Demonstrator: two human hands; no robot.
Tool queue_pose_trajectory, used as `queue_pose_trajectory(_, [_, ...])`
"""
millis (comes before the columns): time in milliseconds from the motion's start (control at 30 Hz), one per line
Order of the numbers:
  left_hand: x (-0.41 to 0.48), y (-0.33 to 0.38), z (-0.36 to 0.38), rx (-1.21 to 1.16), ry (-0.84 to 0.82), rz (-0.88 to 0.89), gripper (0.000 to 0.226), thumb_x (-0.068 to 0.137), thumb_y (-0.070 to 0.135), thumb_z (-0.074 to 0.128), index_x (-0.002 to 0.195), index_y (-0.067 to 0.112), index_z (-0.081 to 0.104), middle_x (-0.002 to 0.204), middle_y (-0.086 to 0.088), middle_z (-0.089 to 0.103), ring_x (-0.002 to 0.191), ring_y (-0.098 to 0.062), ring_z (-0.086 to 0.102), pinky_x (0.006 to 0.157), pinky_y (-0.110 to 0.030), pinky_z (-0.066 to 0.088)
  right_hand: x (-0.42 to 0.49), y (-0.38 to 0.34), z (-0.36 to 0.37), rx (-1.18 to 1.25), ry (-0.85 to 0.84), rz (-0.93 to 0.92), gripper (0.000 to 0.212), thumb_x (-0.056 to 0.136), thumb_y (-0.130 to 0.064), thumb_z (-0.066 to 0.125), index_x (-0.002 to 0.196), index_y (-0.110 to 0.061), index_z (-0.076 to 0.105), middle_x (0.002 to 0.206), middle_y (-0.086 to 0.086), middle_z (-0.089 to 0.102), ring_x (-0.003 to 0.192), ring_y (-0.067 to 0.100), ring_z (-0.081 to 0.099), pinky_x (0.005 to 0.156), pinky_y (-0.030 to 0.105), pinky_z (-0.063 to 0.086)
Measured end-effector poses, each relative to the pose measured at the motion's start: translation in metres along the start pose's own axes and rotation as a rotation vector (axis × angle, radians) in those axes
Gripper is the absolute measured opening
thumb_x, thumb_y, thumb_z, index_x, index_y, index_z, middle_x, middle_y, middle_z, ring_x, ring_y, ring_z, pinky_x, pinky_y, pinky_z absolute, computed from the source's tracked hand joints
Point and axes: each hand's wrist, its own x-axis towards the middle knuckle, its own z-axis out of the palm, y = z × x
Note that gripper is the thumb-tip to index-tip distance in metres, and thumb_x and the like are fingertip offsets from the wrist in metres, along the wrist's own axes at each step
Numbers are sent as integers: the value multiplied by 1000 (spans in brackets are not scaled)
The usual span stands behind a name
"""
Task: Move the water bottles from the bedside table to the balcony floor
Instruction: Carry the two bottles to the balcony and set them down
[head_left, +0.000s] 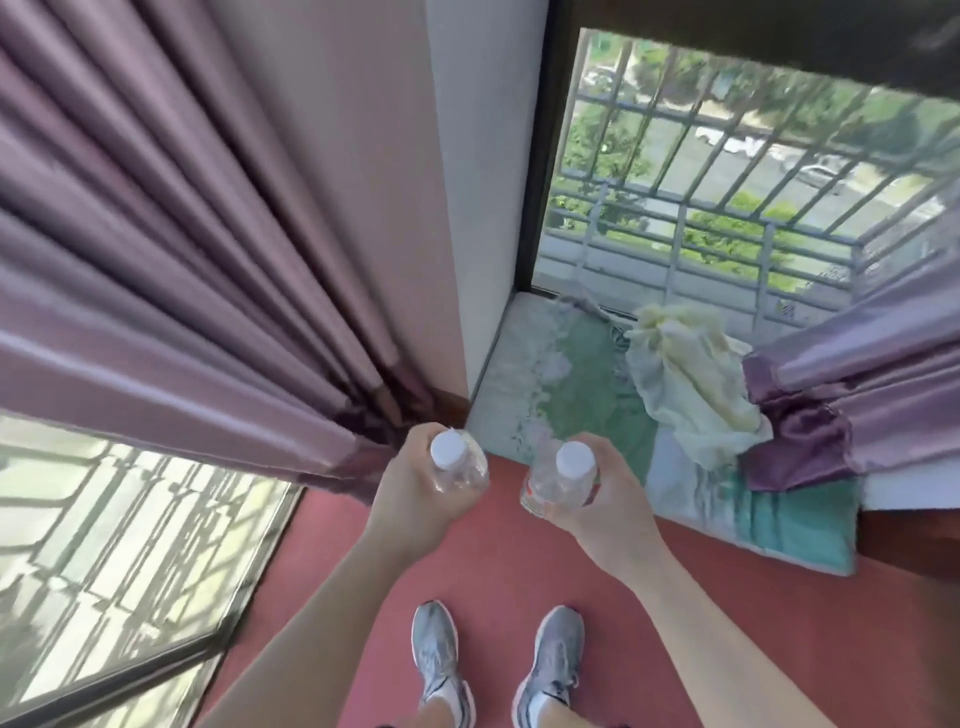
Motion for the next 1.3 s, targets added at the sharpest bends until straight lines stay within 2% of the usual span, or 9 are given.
queue_pose_trajectory(200, [87, -122, 79, -24, 33, -37, 50, 68, 31, 81, 103, 42, 46, 96, 15, 69, 89, -1, 64, 77, -25, 51, 88, 120, 84, 29, 9, 36, 57, 72, -28, 88, 117, -34, 55, 106, -20, 63, 96, -12, 56, 77, 4, 42])
queue_pose_trajectory(333, [152, -211, 133, -23, 42, -1, 47, 71, 23, 81, 101, 38, 48, 95, 14, 69, 88, -4, 64, 77, -31, 53, 147, 210, 149, 0, -8, 43, 62, 68, -27, 90, 116, -41, 54, 108, -25, 62, 101, -10, 56, 81, 5, 40])
queue_pose_trajectory(400, [185, -257, 157, -3, 39, 24, 47, 69, 17, 79, 99, 38, 48, 95, 12, 68, 90, -10, 64, 81, -40, 54, 176, 253, 180, 42, -13, 73, 62, 68, -23, 88, 117, -40, 55, 107, -23, 64, 99, -8, 59, 80, 9, 42])
queue_pose_trajectory(533, [245, -339, 195, -5, 77, 32, 52, 64, 17, 80, 102, 36, 50, 99, 13, 67, 93, -11, 64, 82, -43, 54, 226, 327, 239, 78, -26, 104, 61, 71, -23, 86, 119, -41, 52, 110, -28, 61, 103, -5, 59, 85, 12, 46])
queue_pose_trajectory(700, [287, -416, 233, -9, 127, 25, 63, 66, 18, 86, 106, 47, 47, 104, 24, 63, 97, -3, 62, 82, -28, 51, 266, 399, 289, 95, -24, 119, 62, 69, -18, 85, 114, -47, 53, 110, -22, 65, 103, 0, 62, 92, 33, 54])
queue_pose_trajectory(867, [296, -451, 255, -39, 123, 10, 64, 70, 11, 86, 112, 43, 48, 106, 36, 58, 97, 11, 58, 75, -3, 41, 274, 426, 304, 73, -24, 118, 61, 68, -13, 83, 112, -44, 54, 110, -23, 63, 103, -3, 60, 90, 25, 51])
queue_pose_trajectory(1033, [301, -461, 265, -51, 135, 58, 63, 70, 14, 87, 120, 34, 55, 115, 23, 62, 108, 3, 59, 86, -12, 44, 277, 427, 307, 31, -36, 79, 70, 69, -8, 82, 113, -48, 46, 115, -23, 58, 106, -11, 54, 88, 11, 43])
queue_pose_trajectory(1200, [297, -464, 264, -42, 151, 19, 74, 68, 15, 87, 127, 38, 48, 123, 23, 58, 112, 4, 55, 91, -17, 44, 270, 426, 310, 14, -35, 94, 81, 67, -5, 81, 128, -42, 43, 128, -18, 52, 119, 4, 52, 104, 30, 45])
queue_pose_trajectory(1300, [293, -464, 261, -17, 139, -12, 88, 65, 15, 87, 139, 32, 42, 136, 17, 50, 124, 0, 48, 103, -22, 40, 264, 420, 306, 13, -79, 92, 93, 65, -7, 85, 141, -33, 38, 136, -17, 43, 129, 5, 42, 112, 29, 36])
